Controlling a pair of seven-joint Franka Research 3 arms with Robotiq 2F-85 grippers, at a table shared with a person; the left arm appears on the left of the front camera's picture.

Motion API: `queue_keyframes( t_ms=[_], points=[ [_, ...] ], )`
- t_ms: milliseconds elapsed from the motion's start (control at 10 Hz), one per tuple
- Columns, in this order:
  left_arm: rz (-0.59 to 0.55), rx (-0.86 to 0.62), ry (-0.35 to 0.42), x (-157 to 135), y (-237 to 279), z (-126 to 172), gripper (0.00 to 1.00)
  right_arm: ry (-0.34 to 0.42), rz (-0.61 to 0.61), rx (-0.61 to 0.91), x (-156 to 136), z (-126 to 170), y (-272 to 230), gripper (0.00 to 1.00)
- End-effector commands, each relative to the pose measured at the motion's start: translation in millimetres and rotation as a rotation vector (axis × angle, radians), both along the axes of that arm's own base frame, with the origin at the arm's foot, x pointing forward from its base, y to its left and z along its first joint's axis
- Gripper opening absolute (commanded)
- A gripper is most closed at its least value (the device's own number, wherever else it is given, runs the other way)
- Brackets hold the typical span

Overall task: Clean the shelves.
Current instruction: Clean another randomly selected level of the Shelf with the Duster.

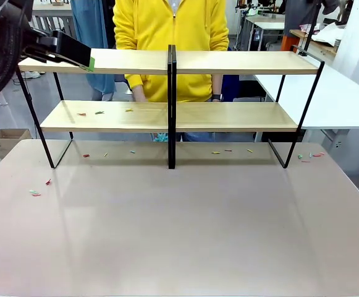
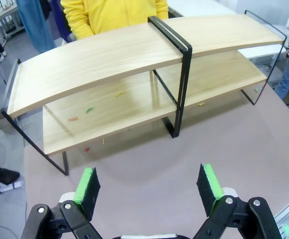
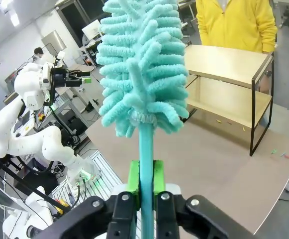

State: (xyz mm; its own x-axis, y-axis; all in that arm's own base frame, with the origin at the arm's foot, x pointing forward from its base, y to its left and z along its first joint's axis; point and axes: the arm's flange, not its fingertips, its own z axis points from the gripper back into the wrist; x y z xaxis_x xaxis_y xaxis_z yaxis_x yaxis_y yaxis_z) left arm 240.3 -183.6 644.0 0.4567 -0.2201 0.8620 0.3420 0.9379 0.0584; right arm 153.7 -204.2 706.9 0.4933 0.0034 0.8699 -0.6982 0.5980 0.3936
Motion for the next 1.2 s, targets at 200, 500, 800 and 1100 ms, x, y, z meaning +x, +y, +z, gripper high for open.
queue_keyframes(
  t_ms=[200,500,800,1100],
  points=[
    [0.004,-0.001,-0.001,-1,2,-2,1.0,-0.023,0.004,-0.004,1,3,0,0.0],
    [0.004,-0.001,-0.001,-1,2,-2,1.0,0.092,0.115,-0.108,30,-7,38,0.12],
    [0.004,-0.001,-0.001,-1,2,-2,1.0,0.565,0.636,-0.486,90,-91,170,0.12],
    [0.004,-0.001,-0.001,-1,2,-2,1.0,0.596,0.867,-0.646,84,-123,255,0.12]
  ],
)
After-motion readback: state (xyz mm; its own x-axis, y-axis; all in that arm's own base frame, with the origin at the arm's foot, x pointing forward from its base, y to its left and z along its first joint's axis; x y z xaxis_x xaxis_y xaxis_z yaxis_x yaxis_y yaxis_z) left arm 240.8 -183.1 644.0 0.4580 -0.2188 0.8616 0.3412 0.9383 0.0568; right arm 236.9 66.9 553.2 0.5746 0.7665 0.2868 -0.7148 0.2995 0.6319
